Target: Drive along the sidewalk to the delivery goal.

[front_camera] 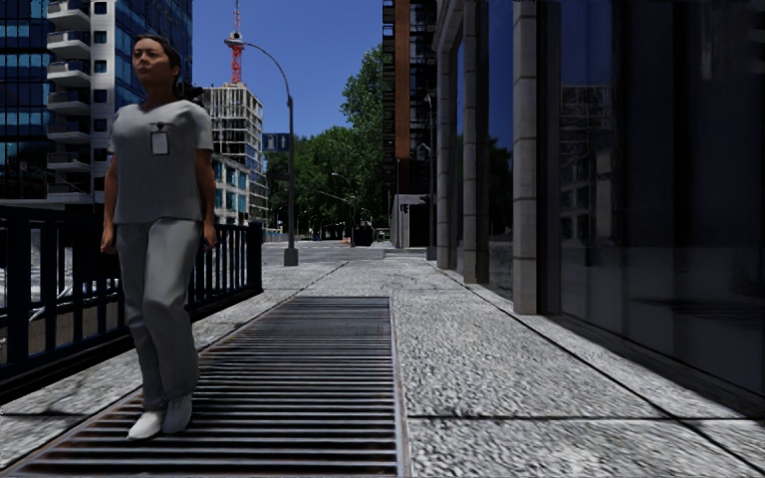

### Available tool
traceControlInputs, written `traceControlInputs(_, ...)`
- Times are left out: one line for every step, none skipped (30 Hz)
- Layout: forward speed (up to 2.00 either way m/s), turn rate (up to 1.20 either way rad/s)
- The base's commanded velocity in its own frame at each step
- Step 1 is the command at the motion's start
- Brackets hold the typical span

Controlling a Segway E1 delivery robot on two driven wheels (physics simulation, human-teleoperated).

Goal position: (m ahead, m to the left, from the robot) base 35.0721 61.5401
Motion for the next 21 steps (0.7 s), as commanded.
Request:
traceControlInputs(2.00, 0.00)
traceControlInputs(2.00, 0.00)
traceControlInputs(2.00, 0.00)
traceControlInputs(2.00, 0.00)
traceControlInputs(2.00, 0.00)
traceControlInputs(2.00, 0.00)
traceControlInputs(2.00, 0.05)
traceControlInputs(2.00, 0.22)
traceControlInputs(2.00, 0.32)
traceControlInputs(2.00, 0.32)
traceControlInputs(2.00, 0.34)
traceControlInputs(2.00, 0.35)
traceControlInputs(2.00, 0.35)
traceControlInputs(2.00, 0.35)
traceControlInputs(2.00, 0.35)
traceControlInputs(2.00, 0.35)
traceControlInputs(2.00, 0.35)
traceControlInputs(2.00, 0.35)
traceControlInputs(2.00, 0.35)
traceControlInputs(2.00, 0.35)
traceControlInputs(2.00, 0.35)
